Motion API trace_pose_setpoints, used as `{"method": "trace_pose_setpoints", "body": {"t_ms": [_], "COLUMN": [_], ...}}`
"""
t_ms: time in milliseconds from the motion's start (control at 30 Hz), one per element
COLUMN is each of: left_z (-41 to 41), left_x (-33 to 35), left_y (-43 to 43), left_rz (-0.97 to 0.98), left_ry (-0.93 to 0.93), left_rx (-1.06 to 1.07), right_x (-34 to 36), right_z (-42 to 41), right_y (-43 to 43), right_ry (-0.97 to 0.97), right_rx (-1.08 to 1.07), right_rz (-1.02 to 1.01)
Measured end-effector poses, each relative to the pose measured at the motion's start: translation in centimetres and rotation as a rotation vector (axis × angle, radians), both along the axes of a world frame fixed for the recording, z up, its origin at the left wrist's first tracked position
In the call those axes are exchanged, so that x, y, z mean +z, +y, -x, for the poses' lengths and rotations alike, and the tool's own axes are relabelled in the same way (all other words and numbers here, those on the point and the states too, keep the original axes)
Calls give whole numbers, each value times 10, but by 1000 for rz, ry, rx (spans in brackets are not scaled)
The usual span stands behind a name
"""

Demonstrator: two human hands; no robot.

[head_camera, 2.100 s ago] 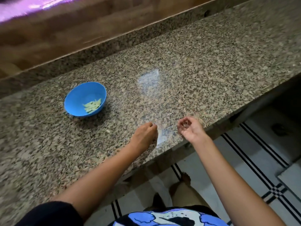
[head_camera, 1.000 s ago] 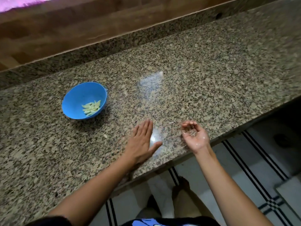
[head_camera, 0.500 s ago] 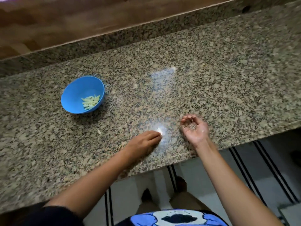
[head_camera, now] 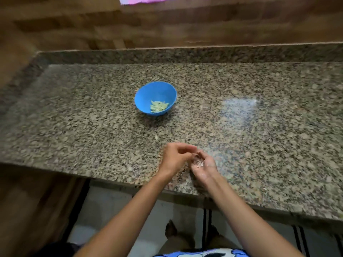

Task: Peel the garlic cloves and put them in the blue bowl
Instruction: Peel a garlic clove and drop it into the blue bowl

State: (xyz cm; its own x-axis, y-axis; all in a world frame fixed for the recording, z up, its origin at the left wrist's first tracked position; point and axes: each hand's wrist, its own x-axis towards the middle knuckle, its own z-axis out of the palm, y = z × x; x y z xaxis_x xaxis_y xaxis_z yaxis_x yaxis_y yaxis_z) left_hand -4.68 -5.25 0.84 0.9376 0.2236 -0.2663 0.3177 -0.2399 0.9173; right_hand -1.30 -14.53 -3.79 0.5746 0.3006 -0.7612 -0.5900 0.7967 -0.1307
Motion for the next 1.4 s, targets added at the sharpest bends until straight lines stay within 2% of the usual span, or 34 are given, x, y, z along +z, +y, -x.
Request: {"method": "trace_pose_setpoints", "body": {"t_ms": [67,167,267,367,467,533,633,700,767,867,900,1000,1133,1267,1400], "left_z": [-1,-21,-37,-35,-19,-5,28,51,85,163,176,271,400,494,569], "left_x": [9,0,-26,-51,-63,-66,-66,-58,-47,-40,-40,-46,-51,-62,-67], "left_y": [9,52,96,110,120,127,148,163,181,200,199,207,219,235,262], "left_rz": [-54,-329,-525,-641,-652,-594,-445,-222,24,234,286,402,529,586,605], "left_ry": [10,-28,55,65,-11,-12,42,74,-2,-109,-113,-176,-236,-244,-182], "left_rx": [-105,64,152,76,147,247,427,623,879,1154,1181,1496,1823,1971,1963], "right_x": [4,7,9,11,9,9,9,8,10,11,7,3,1,-13,-26], "right_z": [0,-3,-6,-4,3,8,23,35,52,99,108,185,296,385,457], "right_y": [14,27,36,44,58,68,99,120,150,200,207,251,300,336,368], "right_ry": [-6,-11,-14,-46,-47,-36,-39,-54,-84,-103,-112,-92,-39,-26,19], "right_rx": [33,33,19,30,49,65,234,361,514,741,780,1080,1339,1448,1428], "right_rz": [11,-19,-6,35,41,12,-17,-48,-51,-54,-68,-96,-87,-44,-5]}}
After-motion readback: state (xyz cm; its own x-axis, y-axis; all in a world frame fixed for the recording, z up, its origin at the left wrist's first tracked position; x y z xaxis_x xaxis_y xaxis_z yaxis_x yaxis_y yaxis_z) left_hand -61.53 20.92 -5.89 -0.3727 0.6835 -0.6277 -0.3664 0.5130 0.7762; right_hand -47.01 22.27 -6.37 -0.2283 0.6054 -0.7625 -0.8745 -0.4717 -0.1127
